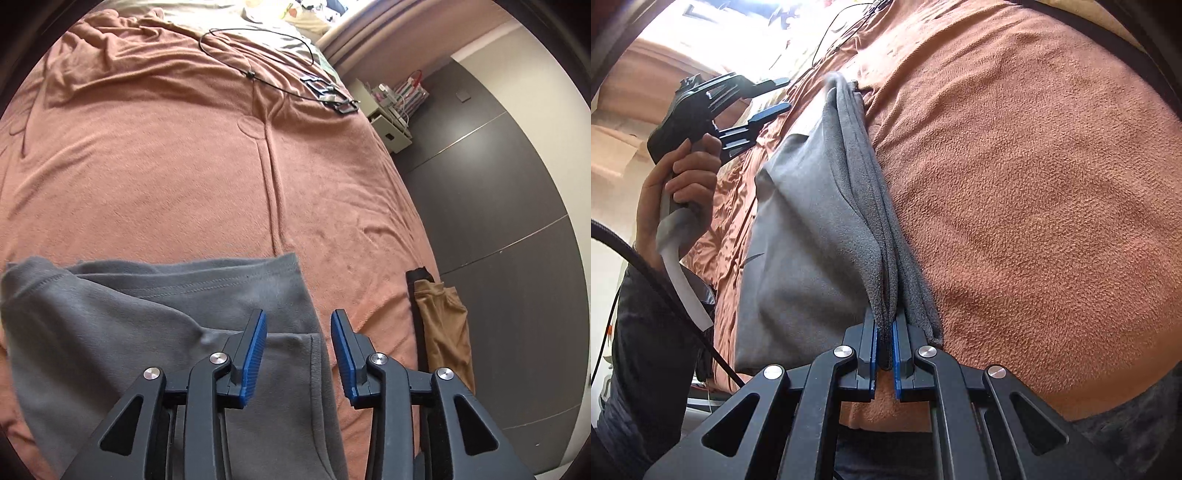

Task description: Fold small clothes

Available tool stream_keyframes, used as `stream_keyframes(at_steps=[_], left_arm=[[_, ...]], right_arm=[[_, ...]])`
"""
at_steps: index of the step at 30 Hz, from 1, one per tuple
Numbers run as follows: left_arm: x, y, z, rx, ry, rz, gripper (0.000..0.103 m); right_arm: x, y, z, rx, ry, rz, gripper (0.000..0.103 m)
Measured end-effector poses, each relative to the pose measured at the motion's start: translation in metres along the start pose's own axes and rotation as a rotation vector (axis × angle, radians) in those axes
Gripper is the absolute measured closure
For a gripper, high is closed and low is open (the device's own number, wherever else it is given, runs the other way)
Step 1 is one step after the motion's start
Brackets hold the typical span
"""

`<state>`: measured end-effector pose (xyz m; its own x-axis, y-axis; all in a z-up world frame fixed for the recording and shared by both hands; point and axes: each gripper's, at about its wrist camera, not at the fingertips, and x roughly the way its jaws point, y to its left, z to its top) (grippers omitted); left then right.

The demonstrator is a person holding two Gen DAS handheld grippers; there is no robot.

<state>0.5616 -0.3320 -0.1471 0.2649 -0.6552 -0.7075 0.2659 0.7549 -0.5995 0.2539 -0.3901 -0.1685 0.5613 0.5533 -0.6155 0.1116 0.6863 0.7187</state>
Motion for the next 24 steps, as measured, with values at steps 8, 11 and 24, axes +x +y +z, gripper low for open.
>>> stream_keyframes(at_steps=[8,11,24], left_arm=[[-0.064,0.048,-0.007,0.052,-0.019,0.138,0.061],[-0.079,0.071,-0.016,0.046,-0.017,0.190,0.060],[-0.083,0.141,-0.028,-0.042,-0.004,0.308,0.060]], right_arm=[[-0.007,0.014,-0.004,-0.059,0.003,-0.045,0.094],[-0.011,0.023,-0.005,-0.092,0.000,-0.054,0.058],[-0.021,0.050,0.013,-0.206,-0.061,-0.159,0.049]])
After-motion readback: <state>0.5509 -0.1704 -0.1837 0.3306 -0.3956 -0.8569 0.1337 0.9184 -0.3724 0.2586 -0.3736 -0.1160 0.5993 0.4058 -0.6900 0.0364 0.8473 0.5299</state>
